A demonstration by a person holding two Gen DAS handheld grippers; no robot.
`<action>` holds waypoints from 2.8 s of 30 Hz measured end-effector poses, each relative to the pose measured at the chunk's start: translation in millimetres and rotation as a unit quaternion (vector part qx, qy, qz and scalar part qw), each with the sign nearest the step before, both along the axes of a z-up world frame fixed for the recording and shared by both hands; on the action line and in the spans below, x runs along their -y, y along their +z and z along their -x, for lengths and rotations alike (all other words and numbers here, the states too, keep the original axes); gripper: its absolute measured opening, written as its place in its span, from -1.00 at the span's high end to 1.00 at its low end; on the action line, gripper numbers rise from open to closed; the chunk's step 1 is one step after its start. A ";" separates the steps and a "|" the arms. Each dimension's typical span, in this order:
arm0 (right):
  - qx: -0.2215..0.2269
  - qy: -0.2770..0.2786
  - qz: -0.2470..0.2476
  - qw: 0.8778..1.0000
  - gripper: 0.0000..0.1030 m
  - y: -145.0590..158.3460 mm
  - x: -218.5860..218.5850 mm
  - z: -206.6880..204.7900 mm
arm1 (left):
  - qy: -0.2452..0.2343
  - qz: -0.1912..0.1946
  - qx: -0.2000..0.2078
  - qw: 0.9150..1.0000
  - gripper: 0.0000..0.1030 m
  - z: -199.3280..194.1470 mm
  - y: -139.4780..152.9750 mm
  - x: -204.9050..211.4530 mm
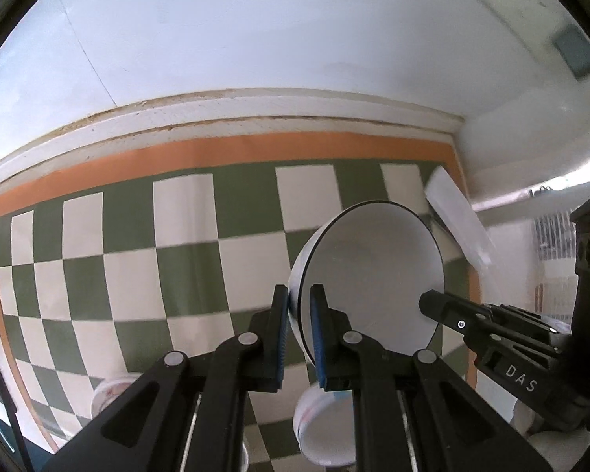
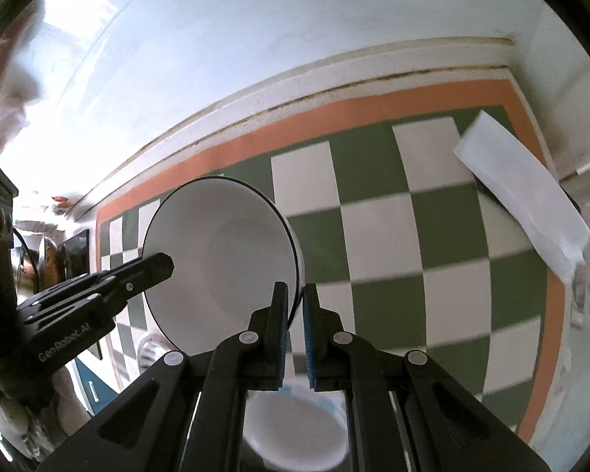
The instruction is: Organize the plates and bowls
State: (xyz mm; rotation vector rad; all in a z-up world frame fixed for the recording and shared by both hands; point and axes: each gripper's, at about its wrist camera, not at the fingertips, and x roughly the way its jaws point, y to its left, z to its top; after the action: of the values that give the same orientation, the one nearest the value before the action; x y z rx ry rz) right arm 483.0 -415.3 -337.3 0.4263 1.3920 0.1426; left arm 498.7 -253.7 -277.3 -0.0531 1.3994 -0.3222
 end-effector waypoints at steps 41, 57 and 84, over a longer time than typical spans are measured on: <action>-0.061 -0.021 -0.011 0.998 0.81 -46.9 5.4 163.6 | -0.087 -0.044 -0.061 0.993 0.82 135.3 -60.2 13.8; -0.074 -0.016 -0.012 0.997 0.81 -55.5 1.9 157.5 | -0.081 -0.050 -0.061 0.994 0.82 133.0 -65.4 11.2; 0.037 0.010 0.058 0.998 -0.20 77.3 -33.8 243.9 | -0.085 -0.029 0.053 0.994 -0.60 206.1 62.8 -28.2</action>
State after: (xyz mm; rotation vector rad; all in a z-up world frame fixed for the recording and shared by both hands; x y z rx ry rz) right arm 239.1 -381.6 -260.0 0.3070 1.3251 0.0928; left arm 292.7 -225.5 -214.5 0.1312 1.3096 -0.4198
